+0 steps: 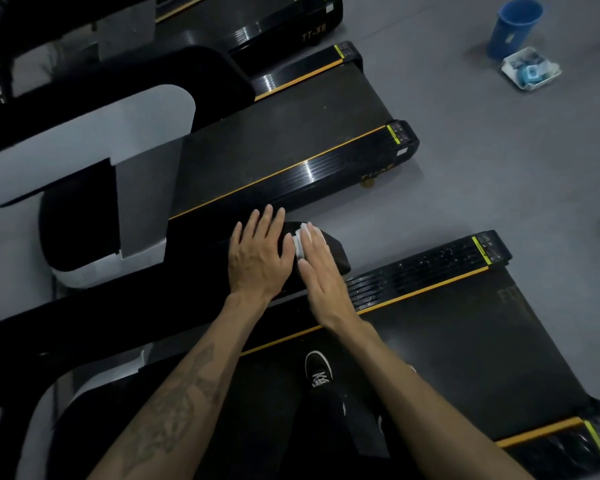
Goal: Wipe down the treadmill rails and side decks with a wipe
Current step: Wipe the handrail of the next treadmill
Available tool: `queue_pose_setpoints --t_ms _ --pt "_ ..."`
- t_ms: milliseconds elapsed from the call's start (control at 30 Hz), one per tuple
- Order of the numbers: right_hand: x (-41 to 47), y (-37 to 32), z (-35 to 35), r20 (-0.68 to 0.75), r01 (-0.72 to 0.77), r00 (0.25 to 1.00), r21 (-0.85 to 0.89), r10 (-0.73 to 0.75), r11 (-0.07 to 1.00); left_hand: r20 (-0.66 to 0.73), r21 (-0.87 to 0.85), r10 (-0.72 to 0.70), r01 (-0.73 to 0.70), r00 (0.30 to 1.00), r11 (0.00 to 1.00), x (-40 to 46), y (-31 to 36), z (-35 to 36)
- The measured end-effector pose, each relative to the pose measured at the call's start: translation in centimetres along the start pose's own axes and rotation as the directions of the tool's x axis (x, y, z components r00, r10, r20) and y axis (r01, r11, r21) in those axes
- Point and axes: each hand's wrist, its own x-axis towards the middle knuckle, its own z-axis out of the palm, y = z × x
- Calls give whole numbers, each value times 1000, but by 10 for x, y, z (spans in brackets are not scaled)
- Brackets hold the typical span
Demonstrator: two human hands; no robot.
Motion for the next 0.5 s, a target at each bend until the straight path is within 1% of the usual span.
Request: queue_pose_setpoints --t_ms 133,200,300,400,500 --pt "17 9 -9 40 29 999 -32 -28 999 10 17 -60 60 998 998 3 8 2" --pt "15 16 -10 29 -2 1000 7 2 1000 -5 36 -39 39 999 999 3 7 4" --pt "0 19 -1 -27 -50 998 87 52 995 -27 40 -15 16 1000 999 4 5 5" --pt "-9 17 7 -55 -4 998 112 10 994 -52 31 -14 16 999 999 4 5 8" --pt "9 20 0 -23 17 1000 90 -15 996 -59 31 -12 14 998 999 5 4 9"
